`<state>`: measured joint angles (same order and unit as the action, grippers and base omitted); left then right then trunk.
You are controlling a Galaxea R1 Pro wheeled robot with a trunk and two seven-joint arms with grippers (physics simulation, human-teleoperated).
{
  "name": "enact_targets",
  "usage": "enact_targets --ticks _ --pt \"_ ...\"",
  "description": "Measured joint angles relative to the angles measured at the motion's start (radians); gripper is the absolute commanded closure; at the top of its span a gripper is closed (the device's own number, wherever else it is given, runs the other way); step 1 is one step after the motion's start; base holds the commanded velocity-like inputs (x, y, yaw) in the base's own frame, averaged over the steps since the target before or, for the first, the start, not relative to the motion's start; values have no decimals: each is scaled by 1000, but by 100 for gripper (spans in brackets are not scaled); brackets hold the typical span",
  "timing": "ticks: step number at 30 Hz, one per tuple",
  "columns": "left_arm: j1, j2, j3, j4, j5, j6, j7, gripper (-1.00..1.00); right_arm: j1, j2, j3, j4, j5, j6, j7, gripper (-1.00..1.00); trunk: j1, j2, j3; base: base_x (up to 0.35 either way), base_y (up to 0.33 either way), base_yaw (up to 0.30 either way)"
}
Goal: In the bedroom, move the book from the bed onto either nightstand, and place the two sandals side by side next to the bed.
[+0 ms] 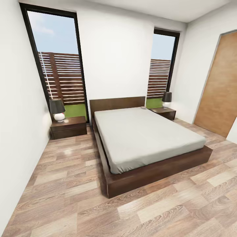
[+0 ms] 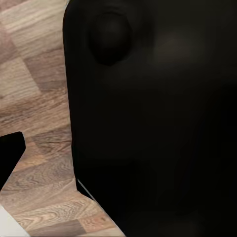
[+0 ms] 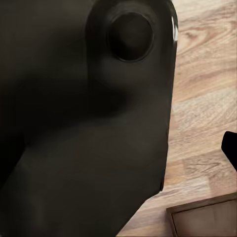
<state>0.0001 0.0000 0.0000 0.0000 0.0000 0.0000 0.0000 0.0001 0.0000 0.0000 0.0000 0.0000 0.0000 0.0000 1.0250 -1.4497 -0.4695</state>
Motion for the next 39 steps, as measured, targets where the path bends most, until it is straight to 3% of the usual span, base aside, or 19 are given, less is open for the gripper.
enact_targets --ticks 4,9,19,25,39 --pt "-18 8 -18 -13 20 20 7 -100 -22 12 -20 19 -20 21 18 -100 0 0 1 0 0 0" --pt "-1 2 -9 -14 44 8 0 -100 -27 21 -6 12 -45 23 3 -100 0 0 0 0 0 0" --pt "16 0 -3 -14 -7 -4 -5 -100 -5 28 3 7 5 -5 -12 -100 0 0 0 0 0 0" --pt "17 0 -2 -15 -37 -7 -4 -100 -3 22 2 7 9 -10 -13 -100 0 0 0 0 0 0" --pt "18 3 -1 -37 -41 -13 -3 -100 -3 3 0 7 9 -17 -16 -100 0 0 0 0 0 0"
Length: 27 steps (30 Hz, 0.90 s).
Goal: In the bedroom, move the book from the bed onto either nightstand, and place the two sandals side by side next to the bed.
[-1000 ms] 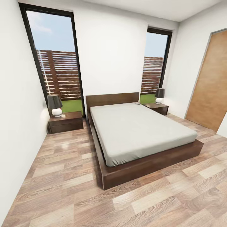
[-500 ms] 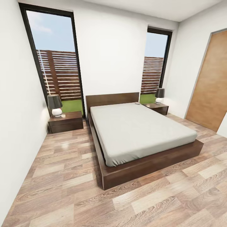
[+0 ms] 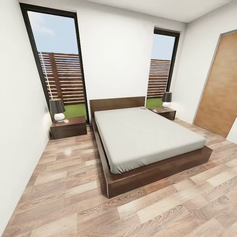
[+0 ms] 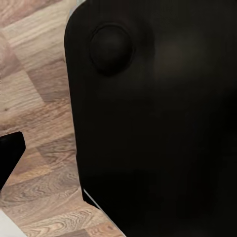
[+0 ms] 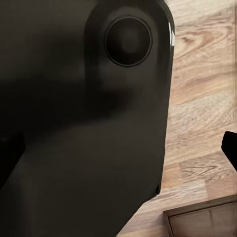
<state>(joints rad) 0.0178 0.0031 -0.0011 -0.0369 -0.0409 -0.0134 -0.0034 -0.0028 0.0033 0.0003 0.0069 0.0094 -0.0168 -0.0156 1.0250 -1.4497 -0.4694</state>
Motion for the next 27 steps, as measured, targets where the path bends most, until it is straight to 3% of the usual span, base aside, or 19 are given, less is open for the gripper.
enact_targets --ticks 16,27 --pt "0 13 7 -43 9 0 2 -100 0 -1 1 -8 0 -2 -7 -100 0 0 0 0 -3 0" --pt "0 14 10 -55 11 0 2 -100 0 0 1 -9 0 -2 -7 -100 0 0 0 68 -94 0"
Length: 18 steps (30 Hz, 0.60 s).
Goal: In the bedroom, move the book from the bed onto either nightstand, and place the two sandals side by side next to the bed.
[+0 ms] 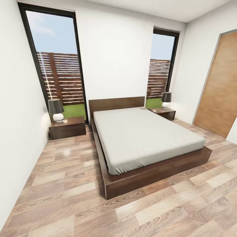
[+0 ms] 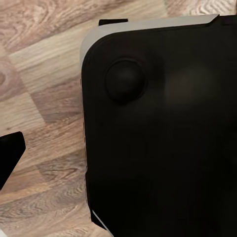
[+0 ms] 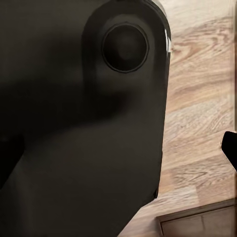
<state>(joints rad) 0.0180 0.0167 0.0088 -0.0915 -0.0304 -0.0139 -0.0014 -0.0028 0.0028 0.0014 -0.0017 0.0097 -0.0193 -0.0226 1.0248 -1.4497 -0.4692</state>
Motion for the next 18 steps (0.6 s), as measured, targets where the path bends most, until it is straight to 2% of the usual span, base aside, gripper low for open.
enact_targets --ticks 18 --pt "0 0 1 -2 0 -1 0 -100 0 0 0 -4 0 -2 -1 -100 0 0 0 124 -119 2"
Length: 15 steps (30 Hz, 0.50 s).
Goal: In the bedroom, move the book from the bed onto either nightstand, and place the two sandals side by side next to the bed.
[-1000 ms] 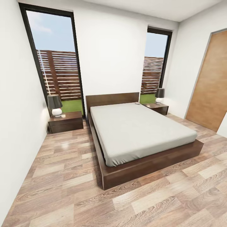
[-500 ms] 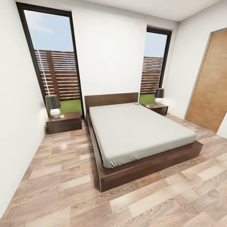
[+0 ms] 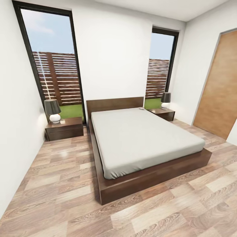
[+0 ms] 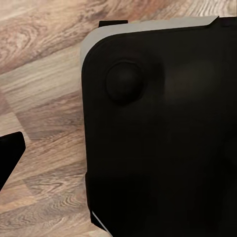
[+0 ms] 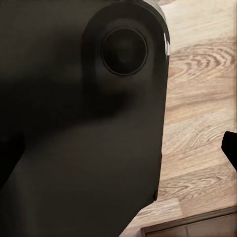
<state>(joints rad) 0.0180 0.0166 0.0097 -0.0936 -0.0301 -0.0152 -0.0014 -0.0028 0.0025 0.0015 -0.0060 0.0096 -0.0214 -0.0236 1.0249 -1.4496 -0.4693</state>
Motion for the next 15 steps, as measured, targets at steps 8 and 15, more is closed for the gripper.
enact_targets --ticks 8,15 --pt "0 1 0 -1 0 -3 0 -100 0 0 1 0 0 -1 0 -100 0 0 0 17 -16 120" --pt "0 10 6 -40 4 -6 0 -100 0 0 2 0 0 0 0 -100 0 0 0 2 -2 187"
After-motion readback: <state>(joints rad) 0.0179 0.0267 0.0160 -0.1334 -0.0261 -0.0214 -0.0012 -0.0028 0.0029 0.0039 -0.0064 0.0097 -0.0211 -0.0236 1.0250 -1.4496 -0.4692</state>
